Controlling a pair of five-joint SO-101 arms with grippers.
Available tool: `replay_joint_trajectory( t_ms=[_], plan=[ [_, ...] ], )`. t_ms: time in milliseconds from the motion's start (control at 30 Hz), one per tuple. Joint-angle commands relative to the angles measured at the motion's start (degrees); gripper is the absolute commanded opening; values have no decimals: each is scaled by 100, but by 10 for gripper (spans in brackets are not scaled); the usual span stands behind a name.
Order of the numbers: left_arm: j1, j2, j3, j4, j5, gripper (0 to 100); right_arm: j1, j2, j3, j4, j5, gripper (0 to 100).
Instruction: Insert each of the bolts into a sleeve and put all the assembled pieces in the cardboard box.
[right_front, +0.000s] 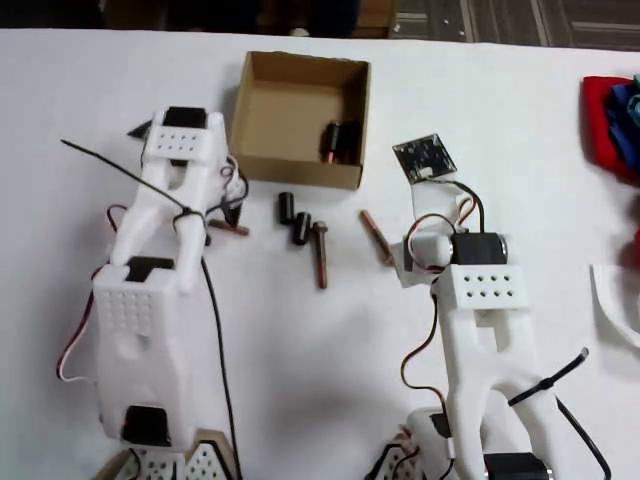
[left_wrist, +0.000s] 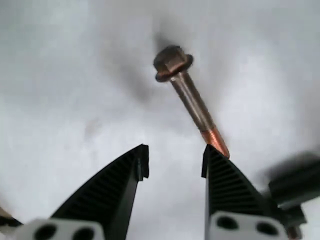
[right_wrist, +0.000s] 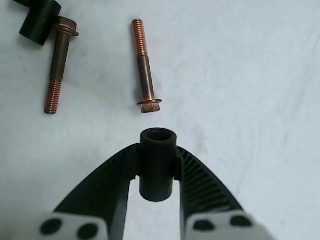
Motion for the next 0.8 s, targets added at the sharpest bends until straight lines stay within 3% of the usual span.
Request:
replay_joint_trajectory(
  t_ms=[0,333,500,633,767],
  plan=[
    [-79,53,-233,-352,246,199,40,-242,-70,-31,9,23],
    [-167,941,-268,-809,255,191,40,-242,-70,-31,9,23],
    [-141,923,-453,-431,97,19,40,-242,-70,-31,9,23],
    [-132,905,-971,0,-1020,24,40,-242,-70,-31,9,23],
    [-176,897,-1376,536,-3068,27,40,-242,-70,-31,9,23]
  ],
)
